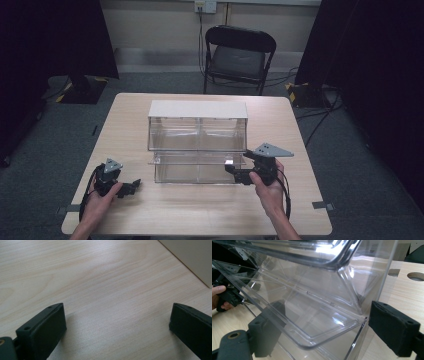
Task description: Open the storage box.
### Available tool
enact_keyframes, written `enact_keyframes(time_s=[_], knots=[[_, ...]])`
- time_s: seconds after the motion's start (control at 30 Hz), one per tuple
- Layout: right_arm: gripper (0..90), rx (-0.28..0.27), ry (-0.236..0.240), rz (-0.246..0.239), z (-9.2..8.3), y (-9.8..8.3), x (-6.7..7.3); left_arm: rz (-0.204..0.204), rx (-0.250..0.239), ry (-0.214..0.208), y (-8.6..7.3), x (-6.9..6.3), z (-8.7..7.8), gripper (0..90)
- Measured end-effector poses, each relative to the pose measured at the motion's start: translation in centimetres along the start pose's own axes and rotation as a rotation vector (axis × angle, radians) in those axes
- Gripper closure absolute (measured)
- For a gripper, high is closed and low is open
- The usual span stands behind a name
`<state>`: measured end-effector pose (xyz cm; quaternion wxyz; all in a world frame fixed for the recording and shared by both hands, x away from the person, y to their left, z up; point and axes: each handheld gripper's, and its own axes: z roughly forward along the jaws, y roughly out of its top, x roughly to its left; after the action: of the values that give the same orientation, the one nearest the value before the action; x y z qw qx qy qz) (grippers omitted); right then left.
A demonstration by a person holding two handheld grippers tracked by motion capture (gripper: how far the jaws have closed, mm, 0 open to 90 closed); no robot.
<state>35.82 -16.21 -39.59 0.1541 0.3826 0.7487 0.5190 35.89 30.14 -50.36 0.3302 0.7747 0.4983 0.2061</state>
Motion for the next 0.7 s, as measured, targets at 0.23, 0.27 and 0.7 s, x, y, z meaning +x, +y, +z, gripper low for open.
enact_keyframes(time_s=[0.23,0.27,0.7], knots=[[13.4,-0.005,0.005,0.004,0.0,0.1,-0.1,0.000,0.000,0.000,0.0,0.0,0.0,0.3],[13.4,-0.005,0.005,0.004,0.0,0.1,-0.1,0.000,-0.001,0.000,0.0,0.0,0.0,0.3],[13.4,-0.024,0.010,0.002,-0.1,1.0,0.0,0.000,0.000,0.000,0.0,0.0,0.0,0.3]])
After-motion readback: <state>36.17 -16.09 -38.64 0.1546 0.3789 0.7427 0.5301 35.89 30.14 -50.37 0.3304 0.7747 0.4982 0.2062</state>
